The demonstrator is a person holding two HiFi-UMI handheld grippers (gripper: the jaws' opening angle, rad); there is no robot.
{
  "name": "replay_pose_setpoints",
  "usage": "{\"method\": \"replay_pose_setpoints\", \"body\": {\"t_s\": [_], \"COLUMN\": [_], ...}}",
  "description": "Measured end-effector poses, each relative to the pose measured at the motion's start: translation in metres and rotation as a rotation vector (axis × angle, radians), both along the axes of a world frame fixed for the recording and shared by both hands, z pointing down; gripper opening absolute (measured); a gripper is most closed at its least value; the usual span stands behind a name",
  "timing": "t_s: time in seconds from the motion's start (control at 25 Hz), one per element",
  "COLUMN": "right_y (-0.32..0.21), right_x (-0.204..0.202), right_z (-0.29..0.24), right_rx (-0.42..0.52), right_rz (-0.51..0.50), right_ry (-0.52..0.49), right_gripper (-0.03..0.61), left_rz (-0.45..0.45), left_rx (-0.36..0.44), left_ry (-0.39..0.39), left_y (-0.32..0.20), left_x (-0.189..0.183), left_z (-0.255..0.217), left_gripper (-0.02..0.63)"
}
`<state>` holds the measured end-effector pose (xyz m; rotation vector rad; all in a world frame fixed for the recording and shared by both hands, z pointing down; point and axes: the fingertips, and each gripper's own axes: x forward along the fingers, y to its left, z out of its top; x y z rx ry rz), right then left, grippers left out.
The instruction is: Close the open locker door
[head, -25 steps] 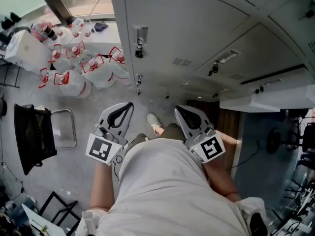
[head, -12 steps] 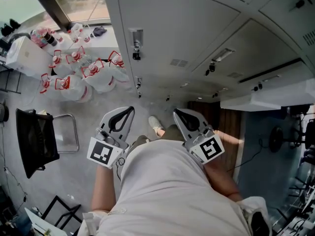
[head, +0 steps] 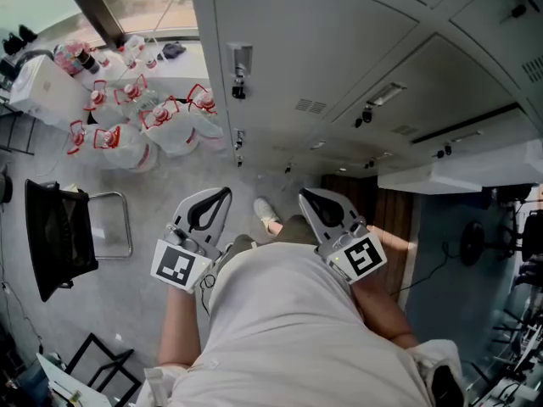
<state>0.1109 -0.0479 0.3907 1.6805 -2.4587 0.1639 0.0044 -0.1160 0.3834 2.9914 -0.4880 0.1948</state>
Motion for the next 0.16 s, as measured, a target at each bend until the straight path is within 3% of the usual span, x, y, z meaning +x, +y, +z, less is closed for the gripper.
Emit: {"method": "replay_pose_setpoints", "body": {"t_s": [0.16], "right_y": [0.0009], "right_x": [-0.0044], "right_z": [0.0017], "right_rx": [-0.005], "right_rz": [-0.005], "right_ry": [-0.001], "right_gripper": [0.009], "left_rz": [-0.009], "left_rx": [-0.010], "left_ry": [0.000], "left_y": [0.0006], "left_x": [-0.0046], "left_z": [0.0025], "left_gripper": [0.003]}}
